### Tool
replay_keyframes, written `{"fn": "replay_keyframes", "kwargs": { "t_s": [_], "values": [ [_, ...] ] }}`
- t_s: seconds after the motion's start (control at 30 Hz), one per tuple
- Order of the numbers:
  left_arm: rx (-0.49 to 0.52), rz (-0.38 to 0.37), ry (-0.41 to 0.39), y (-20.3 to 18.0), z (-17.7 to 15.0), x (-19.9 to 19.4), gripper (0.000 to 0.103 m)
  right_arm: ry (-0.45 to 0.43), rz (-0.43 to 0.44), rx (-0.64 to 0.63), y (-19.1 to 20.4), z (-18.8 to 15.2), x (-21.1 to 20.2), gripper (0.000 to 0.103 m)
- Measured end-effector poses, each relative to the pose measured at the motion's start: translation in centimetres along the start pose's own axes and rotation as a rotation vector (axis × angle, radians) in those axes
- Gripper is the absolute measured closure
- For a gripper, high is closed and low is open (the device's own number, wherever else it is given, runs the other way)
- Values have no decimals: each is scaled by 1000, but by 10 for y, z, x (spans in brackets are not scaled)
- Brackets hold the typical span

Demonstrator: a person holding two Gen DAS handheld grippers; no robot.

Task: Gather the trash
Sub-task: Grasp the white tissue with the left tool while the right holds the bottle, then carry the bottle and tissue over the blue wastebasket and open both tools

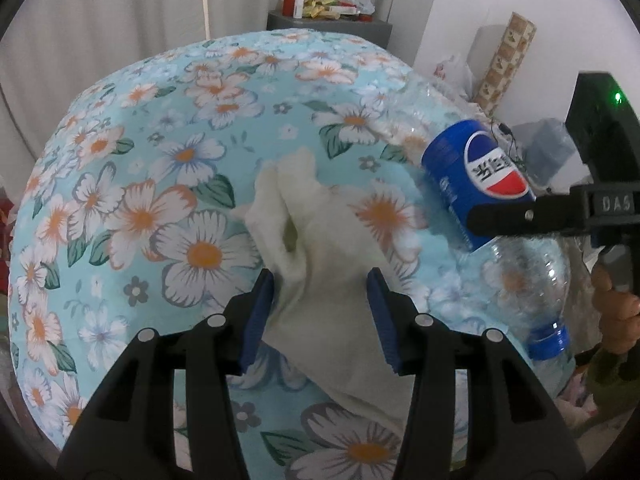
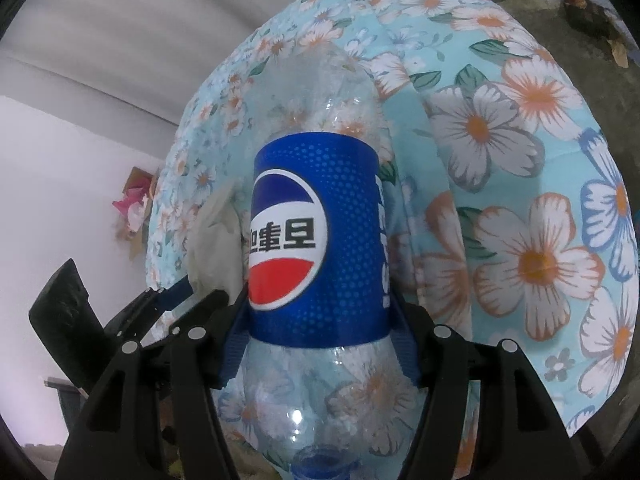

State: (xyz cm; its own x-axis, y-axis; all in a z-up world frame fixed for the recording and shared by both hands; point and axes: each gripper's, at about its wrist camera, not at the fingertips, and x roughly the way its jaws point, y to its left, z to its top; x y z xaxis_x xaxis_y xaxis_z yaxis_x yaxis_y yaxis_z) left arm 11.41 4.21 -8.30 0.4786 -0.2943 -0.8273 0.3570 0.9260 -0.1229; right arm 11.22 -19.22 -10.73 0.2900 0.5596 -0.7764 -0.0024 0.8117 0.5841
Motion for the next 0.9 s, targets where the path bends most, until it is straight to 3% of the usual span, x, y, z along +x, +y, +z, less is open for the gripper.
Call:
{"fn": "replay_keyframes", "kwargs": {
  "t_s": [0.3,0.57,0.9],
  "values": [
    [-20,-31,-21,9,-5,7,60,-28,9,18,-1,4,1,44],
    [2,-37,-42,7,-7,1,89,-57,14,21,-2,0,-3,45],
    [-2,-64,-98,-1,2,-19,97,-118,61,35,-5,-11,-26,46]
  ]
}}
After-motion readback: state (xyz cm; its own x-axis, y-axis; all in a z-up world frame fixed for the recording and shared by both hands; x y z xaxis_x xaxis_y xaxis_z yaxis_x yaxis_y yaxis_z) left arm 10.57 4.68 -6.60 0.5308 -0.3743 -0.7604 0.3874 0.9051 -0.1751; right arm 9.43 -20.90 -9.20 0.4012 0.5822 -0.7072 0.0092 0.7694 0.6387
